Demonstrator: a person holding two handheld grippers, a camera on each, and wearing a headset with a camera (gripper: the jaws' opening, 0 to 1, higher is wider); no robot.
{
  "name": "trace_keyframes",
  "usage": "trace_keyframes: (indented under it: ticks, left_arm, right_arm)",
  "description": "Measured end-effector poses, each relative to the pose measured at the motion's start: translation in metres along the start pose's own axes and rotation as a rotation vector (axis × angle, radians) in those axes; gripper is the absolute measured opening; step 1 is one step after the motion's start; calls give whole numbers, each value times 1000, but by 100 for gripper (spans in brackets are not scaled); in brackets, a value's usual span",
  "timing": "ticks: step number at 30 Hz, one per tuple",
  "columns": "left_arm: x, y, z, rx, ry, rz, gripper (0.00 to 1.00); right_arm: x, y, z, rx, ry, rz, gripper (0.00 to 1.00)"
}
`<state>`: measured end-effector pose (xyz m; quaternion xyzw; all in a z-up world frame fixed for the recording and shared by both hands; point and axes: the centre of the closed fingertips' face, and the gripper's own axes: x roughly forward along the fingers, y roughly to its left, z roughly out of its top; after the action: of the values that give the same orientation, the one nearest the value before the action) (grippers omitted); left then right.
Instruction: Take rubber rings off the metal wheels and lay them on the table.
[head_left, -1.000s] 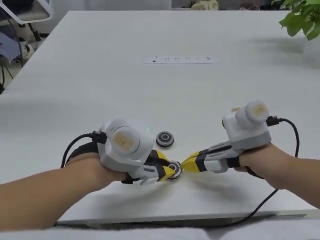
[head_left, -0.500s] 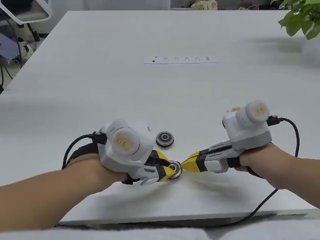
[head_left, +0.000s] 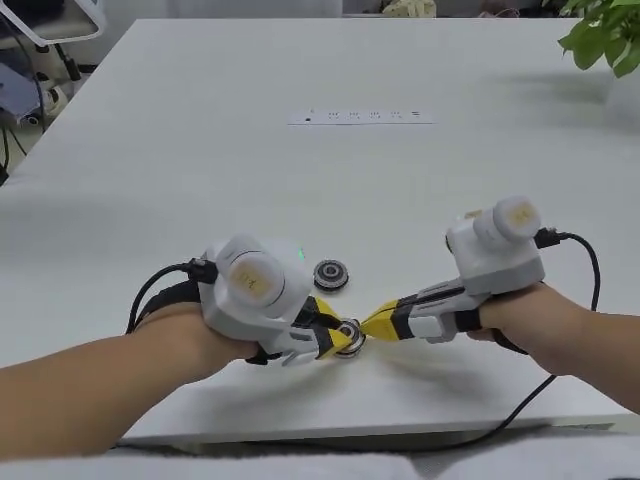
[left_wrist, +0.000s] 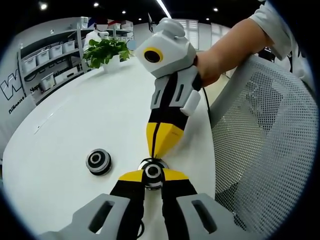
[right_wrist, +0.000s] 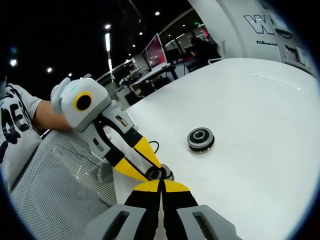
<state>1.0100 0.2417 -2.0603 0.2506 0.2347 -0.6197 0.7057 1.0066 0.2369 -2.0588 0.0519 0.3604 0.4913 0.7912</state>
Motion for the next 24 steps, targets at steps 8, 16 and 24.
trace_keyframes:
  ticks: [8,16,24]
  left_arm:
    - [0,0,0,1,3,1,7]
    - [0,-1,0,3,5,1,7]
    - [0,-1,1,5,6,1,7]
  right_arm:
    - [1,2,1,-6,-1,8,0]
    - [1,3,1,-13,-2,14,0]
    - [2,4,2,-14,-7,22,0]
